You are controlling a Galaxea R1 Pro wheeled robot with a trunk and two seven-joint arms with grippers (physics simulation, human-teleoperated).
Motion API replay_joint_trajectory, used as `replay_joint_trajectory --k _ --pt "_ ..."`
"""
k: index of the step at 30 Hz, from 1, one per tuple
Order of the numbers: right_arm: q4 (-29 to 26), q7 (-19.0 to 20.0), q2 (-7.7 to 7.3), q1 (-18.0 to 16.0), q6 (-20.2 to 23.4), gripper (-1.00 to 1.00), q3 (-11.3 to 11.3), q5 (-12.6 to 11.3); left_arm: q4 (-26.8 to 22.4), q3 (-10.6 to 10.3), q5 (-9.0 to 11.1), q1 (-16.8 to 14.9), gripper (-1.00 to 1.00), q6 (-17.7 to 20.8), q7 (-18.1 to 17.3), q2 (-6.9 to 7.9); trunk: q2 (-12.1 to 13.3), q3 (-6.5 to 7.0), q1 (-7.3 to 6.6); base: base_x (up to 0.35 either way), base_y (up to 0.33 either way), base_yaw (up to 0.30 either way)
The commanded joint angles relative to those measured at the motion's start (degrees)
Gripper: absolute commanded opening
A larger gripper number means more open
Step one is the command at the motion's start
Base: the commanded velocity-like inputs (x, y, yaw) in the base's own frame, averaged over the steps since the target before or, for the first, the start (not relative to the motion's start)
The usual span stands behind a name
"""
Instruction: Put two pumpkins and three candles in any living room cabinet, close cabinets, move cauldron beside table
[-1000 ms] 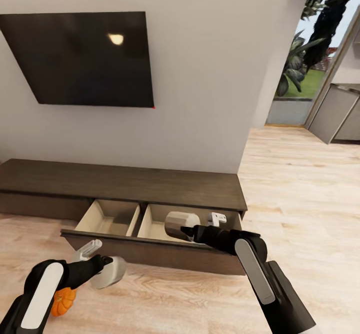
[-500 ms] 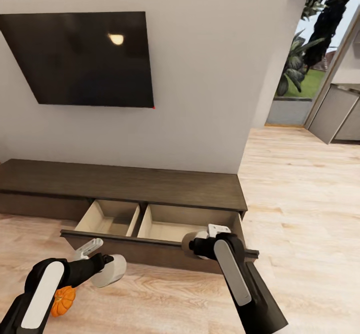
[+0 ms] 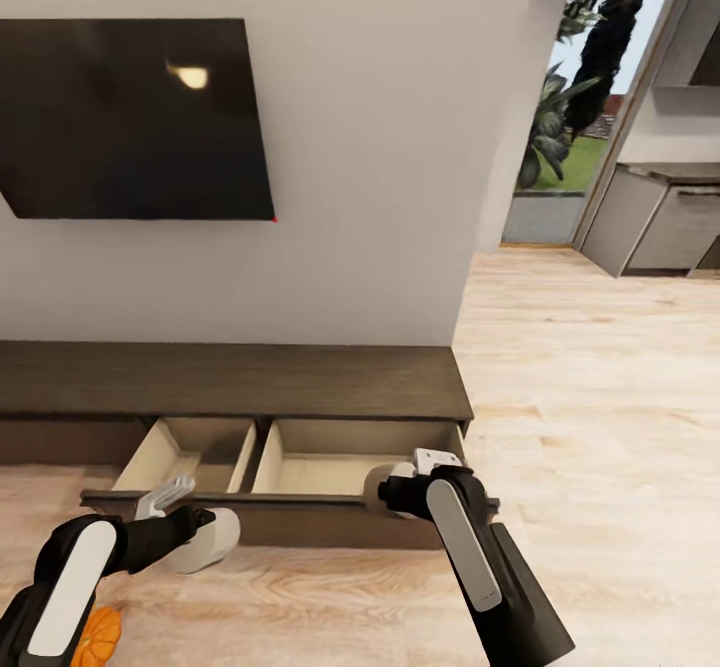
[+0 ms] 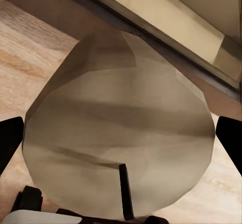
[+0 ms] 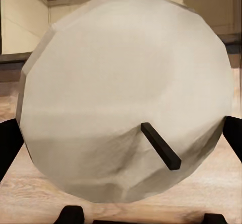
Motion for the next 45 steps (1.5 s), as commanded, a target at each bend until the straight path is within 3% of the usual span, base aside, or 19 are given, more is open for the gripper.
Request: replay_joint_trajectory --k 1,21,45 --pt "0.03 0.01 0.00 0.00 -0.01 -1.00 0.01 0.04 0.00 0.00 0.21 0.00 -1.00 -0.04 0.00 0.08 0.00 0.00 0.00 0.141 0.041 -0.224" --pt "0.26 0.12 0.00 0.00 -0.10 -1.00 0.11 0.02 0.00 0.00 0.18 0.00 -1.00 -0.04 0.00 0.21 0.00 -0.01 0.00 0.057 0.004 -0.097" --pt "0.27 0.28 0.00 0.00 -0.18 -1.00 0.19 0.06 0.00 -0.02 0.18 0.00 -1.00 -0.05 0.00 0.15 0.00 -0.01 0.00 0.172 0.000 -0.024"
